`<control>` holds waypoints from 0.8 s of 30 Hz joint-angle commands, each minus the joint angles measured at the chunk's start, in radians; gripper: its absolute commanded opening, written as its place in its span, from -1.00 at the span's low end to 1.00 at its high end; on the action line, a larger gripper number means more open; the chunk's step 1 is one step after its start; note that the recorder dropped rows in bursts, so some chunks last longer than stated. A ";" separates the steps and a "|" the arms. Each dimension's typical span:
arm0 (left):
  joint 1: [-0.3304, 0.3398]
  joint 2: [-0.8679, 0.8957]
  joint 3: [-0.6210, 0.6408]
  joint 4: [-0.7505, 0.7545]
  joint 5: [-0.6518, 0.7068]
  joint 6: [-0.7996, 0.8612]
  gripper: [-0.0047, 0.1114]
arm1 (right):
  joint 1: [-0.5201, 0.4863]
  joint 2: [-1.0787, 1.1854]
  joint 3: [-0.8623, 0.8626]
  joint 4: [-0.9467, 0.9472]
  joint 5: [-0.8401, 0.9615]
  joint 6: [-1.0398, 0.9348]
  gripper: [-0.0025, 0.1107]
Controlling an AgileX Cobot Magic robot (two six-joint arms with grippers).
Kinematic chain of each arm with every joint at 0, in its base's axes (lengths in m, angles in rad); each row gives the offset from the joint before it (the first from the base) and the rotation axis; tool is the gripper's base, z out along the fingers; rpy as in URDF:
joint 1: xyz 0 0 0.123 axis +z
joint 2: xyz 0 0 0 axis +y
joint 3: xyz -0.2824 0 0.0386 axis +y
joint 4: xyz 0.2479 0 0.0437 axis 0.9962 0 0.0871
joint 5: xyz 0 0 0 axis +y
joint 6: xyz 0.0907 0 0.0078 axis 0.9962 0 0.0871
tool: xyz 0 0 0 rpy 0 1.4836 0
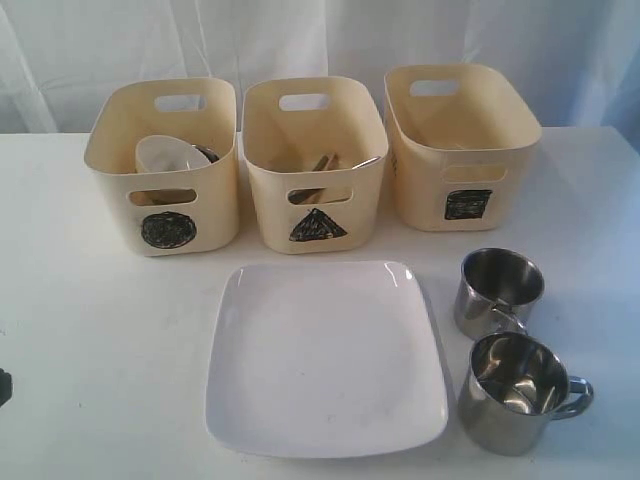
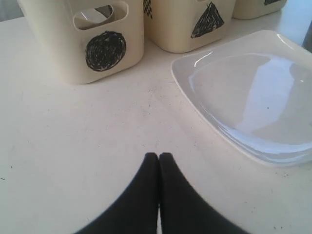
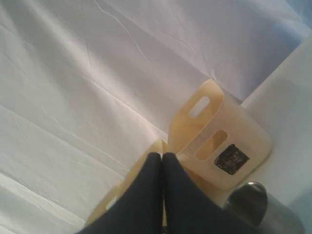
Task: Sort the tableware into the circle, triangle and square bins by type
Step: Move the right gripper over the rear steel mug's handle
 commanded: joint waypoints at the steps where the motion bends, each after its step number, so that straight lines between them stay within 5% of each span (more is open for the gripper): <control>1: 0.030 -0.077 0.008 -0.017 -0.023 0.002 -0.92 | 0.001 0.082 -0.133 -0.016 0.169 -0.152 -0.96; 16: 0.283 -0.140 0.039 -0.021 0.101 0.002 -0.92 | 0.001 0.737 -0.595 0.113 0.672 -0.604 -0.96; 24: 0.388 -0.176 0.039 0.011 0.109 0.002 -0.92 | 0.001 1.048 -0.741 0.115 0.675 -0.893 -0.96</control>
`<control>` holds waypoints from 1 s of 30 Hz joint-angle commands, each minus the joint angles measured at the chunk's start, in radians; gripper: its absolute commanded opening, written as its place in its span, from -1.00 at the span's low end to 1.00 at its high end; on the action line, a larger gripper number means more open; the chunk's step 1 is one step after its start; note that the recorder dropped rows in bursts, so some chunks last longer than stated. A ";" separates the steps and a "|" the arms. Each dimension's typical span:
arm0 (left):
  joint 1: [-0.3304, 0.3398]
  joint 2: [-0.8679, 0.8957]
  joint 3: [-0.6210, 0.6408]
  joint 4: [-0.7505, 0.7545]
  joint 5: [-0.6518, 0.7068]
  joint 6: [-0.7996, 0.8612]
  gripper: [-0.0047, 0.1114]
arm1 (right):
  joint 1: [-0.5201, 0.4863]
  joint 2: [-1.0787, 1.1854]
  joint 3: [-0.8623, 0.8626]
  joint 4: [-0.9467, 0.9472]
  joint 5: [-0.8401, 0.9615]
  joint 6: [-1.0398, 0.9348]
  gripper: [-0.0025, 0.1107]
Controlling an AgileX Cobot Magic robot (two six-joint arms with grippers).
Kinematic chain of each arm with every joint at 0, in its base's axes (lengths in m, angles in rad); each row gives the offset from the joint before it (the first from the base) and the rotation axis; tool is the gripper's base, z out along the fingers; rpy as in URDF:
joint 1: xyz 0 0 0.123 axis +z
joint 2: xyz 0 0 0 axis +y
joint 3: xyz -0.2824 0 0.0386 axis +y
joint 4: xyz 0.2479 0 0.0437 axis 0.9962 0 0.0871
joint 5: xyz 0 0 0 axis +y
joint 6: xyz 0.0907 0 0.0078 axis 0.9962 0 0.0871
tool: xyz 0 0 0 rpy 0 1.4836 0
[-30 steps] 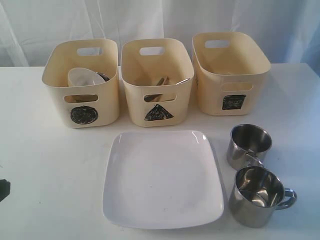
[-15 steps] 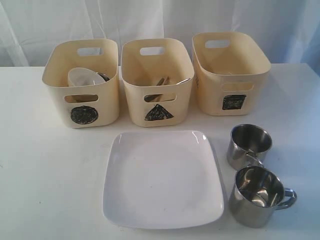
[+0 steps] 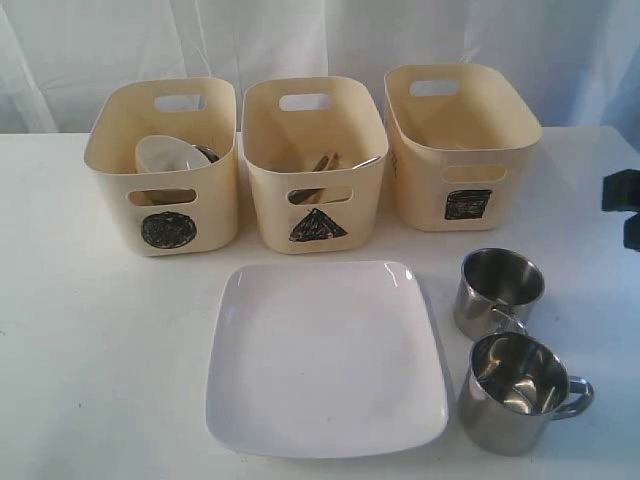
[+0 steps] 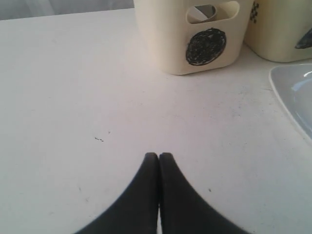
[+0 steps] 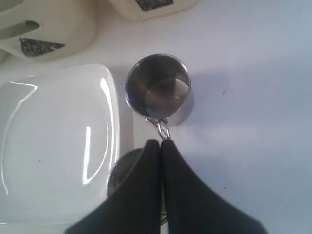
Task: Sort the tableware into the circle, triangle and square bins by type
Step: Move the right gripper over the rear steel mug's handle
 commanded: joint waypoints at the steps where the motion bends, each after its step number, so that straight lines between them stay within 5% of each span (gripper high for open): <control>1: 0.033 -0.022 0.004 0.002 0.007 0.000 -0.92 | 0.001 0.137 -0.074 0.003 -0.004 -0.208 -0.96; 5: 0.033 -0.022 0.004 0.002 0.011 0.000 -0.92 | 0.001 0.226 -0.100 0.027 0.018 -0.340 -0.82; 12: 0.033 -0.022 0.004 0.063 0.094 0.000 -0.92 | 0.001 0.327 -0.100 0.200 0.019 -0.465 0.02; 30: 0.033 -0.022 0.004 0.068 0.123 0.000 -0.92 | 0.001 0.475 -0.101 0.229 0.059 -0.496 -0.05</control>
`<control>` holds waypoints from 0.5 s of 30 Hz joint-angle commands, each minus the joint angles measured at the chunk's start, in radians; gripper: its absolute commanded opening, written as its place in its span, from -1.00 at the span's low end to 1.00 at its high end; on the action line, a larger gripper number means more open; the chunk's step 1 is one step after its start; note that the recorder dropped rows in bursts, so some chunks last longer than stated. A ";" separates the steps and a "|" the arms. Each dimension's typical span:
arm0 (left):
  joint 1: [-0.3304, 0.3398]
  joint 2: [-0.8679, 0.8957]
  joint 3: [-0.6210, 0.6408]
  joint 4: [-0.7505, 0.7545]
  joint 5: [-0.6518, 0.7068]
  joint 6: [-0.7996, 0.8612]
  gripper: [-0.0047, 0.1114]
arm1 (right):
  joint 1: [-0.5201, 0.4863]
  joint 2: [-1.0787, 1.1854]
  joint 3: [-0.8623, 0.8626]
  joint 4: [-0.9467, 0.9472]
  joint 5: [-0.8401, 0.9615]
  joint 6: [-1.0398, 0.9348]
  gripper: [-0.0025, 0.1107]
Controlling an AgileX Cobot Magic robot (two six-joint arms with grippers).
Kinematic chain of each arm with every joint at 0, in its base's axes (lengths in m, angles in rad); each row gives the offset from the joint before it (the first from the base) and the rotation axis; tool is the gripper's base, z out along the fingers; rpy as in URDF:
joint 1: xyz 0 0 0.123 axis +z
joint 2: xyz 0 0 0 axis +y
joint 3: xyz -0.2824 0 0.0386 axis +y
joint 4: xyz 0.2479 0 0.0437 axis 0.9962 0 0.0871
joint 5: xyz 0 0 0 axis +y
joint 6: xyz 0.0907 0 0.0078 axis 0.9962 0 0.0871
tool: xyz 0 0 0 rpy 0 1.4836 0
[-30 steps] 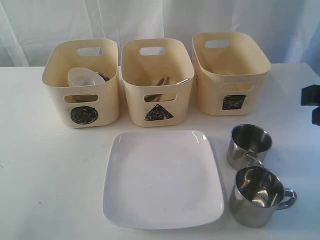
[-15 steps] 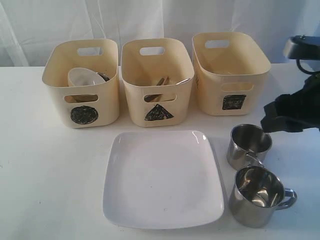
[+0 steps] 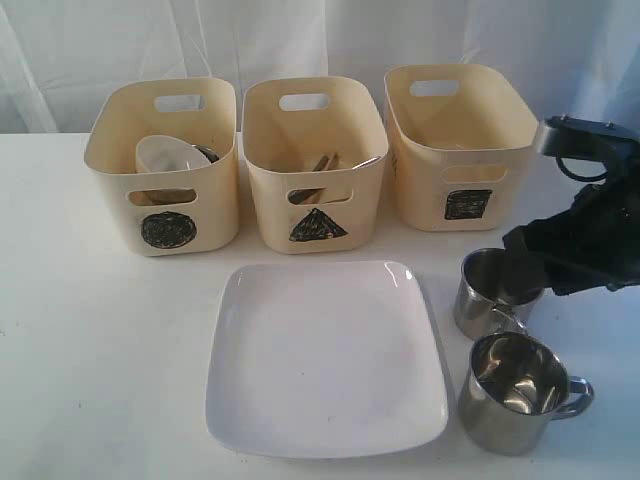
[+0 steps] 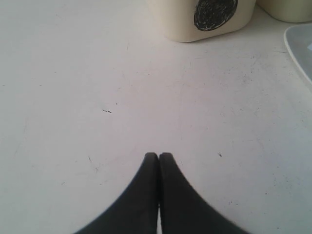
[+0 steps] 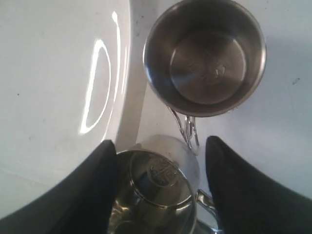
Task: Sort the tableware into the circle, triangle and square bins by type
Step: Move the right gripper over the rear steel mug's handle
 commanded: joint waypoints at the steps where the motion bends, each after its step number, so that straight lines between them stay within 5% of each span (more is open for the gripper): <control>1: 0.003 -0.005 0.004 -0.002 0.010 0.000 -0.92 | 0.001 0.001 -0.006 0.004 0.033 -0.056 -0.05; 15: 0.003 -0.005 0.004 -0.002 0.010 0.000 -0.92 | 0.001 -0.080 -0.139 -0.263 0.376 -0.161 -0.09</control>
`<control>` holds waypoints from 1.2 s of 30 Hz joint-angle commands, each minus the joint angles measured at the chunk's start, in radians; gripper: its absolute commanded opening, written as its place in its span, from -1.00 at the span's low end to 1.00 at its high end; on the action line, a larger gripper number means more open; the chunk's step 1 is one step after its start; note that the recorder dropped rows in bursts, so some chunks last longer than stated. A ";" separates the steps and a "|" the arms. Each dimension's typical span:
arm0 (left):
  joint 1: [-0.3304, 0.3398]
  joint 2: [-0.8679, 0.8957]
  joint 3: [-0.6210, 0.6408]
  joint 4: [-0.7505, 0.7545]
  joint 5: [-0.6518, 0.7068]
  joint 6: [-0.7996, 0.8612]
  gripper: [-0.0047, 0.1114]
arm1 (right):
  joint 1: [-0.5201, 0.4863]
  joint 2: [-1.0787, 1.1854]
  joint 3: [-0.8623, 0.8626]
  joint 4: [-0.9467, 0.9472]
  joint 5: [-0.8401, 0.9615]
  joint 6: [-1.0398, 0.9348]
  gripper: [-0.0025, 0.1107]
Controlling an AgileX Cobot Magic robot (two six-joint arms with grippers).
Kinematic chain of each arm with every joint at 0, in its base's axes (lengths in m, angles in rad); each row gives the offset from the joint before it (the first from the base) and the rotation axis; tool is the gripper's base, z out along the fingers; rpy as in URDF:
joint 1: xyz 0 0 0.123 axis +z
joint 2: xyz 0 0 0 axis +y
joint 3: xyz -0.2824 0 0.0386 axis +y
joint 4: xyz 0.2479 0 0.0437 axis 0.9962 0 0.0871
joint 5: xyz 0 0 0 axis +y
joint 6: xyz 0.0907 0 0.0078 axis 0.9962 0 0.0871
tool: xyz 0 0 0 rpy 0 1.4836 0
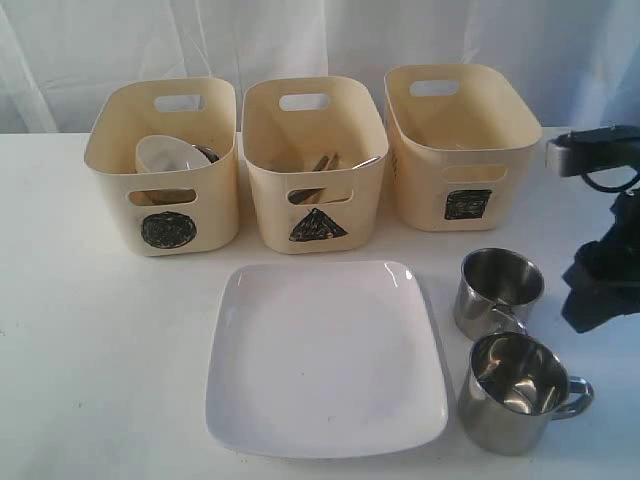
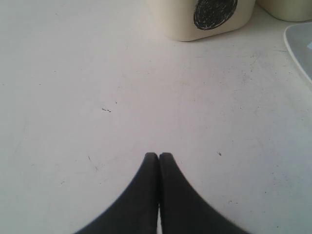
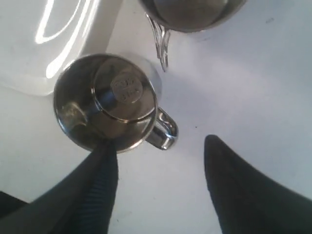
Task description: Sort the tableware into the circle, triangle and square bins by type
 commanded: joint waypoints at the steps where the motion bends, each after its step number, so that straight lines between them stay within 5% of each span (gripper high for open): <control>1: 0.003 -0.005 0.004 -0.002 0.007 0.000 -0.92 | -0.001 -0.061 -0.033 -0.011 0.071 -0.139 -0.10; 10: 0.003 -0.005 0.004 -0.002 0.007 0.000 -0.92 | -0.001 -0.064 0.107 0.023 0.062 -0.609 -0.10; 14: 0.003 -0.005 0.004 -0.002 0.007 0.000 -0.92 | -0.001 -0.064 0.150 0.021 -0.072 -0.769 -0.10; 36: 0.003 -0.054 0.004 -0.002 0.007 0.000 -0.92 | -0.001 -0.062 0.166 0.012 -0.125 -0.887 -0.10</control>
